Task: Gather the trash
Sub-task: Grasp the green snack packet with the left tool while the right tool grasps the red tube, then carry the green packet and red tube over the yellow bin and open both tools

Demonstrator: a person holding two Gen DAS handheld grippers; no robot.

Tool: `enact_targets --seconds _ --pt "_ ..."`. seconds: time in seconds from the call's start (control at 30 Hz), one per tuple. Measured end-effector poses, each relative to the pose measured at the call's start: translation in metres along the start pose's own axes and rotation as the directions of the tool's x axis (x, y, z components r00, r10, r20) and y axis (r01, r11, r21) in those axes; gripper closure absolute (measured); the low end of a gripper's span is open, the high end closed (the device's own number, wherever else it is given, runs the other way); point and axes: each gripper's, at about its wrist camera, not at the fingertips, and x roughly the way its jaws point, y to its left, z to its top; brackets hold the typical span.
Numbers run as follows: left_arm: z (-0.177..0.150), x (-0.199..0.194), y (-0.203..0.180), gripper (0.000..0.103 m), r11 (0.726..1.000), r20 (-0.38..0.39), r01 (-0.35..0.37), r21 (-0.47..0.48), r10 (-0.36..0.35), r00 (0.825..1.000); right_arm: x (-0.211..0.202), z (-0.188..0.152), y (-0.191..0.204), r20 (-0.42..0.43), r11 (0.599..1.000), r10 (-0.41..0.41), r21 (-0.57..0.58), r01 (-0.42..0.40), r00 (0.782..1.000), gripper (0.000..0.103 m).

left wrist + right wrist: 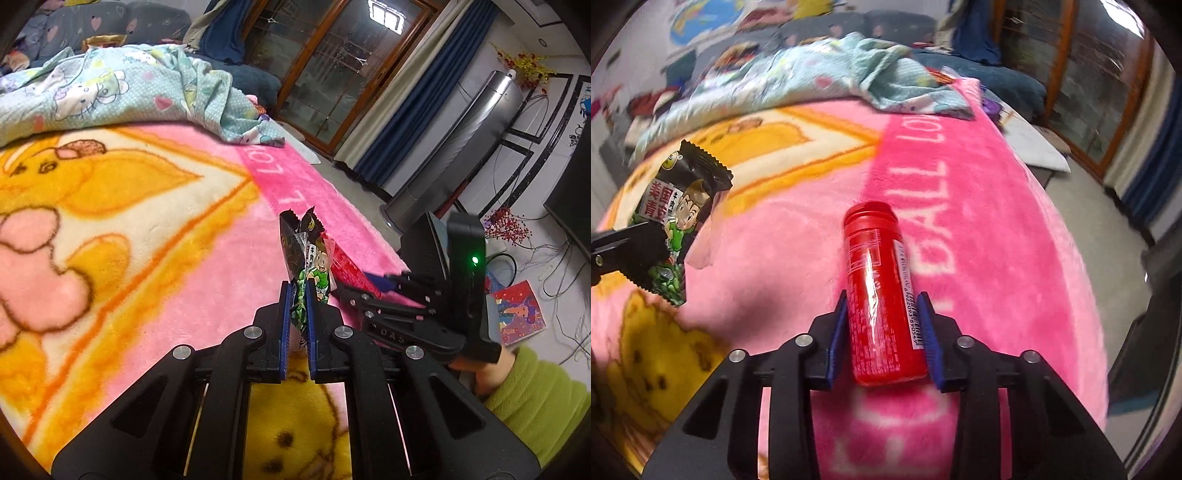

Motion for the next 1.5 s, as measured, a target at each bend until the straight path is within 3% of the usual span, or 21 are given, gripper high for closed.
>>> enact_targets --seconds 0.23,0.7,1.5 --pt "0.001 -0.005 -0.016 0.099 0.999 0.016 0.016 0.036 -0.017 1.000 -0.037 -0.030 0.000 0.071 0.994 -0.006 0.106 -0.002 0.997 0.071" --pt "-0.011 -0.014 -0.069 0.099 0.987 0.014 0.072 0.147 -0.075 0.997 -0.137 -0.096 -0.027 0.200 0.956 -0.122 0.288 0.061 0.972 0.071" --pt "-0.058 -0.017 -0.160 0.099 0.917 -0.050 0.178 0.356 -0.171 0.984 -0.224 -0.191 -0.071 0.231 0.848 -0.324 0.500 0.174 0.917 0.071"
